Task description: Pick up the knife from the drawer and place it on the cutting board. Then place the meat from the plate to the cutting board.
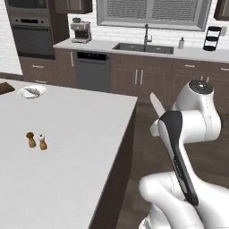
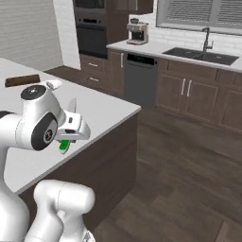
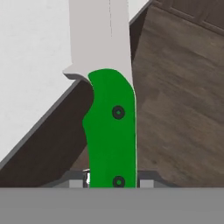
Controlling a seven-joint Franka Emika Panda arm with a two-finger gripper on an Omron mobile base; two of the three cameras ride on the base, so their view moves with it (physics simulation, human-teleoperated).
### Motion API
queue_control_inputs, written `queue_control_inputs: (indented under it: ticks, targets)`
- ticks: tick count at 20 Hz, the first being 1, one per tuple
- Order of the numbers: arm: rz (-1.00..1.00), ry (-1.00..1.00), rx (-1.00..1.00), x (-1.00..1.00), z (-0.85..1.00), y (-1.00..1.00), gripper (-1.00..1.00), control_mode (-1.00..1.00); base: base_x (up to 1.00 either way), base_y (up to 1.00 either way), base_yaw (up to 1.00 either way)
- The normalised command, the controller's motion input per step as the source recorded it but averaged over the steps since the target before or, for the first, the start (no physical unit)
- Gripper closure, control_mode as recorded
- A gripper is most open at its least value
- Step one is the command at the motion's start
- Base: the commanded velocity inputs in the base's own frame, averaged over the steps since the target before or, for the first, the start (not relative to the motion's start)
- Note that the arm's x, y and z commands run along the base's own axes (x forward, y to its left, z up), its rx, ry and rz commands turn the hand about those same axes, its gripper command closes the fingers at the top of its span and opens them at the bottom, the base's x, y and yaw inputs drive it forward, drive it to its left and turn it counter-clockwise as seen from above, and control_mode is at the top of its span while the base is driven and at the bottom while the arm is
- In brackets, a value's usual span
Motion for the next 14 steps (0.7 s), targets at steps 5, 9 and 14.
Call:
queue_control_inputs:
  ticks: [5, 9, 14]
  targets:
    - [0.0, 0.0, 0.0, 0.0, 0.0, 0.0, 1.0, 1.0, 1.0, -0.59, 0.0]
    - [0.0, 0.0, 0.0, 0.0, 0.0, 0.0, 1.0, 1.0, 1.0, -0.7, 0.02]
    - [0.0, 0.0, 0.0, 0.0, 0.0, 0.0, 1.0, 1.0, 1.0, -0.94, 0.11]
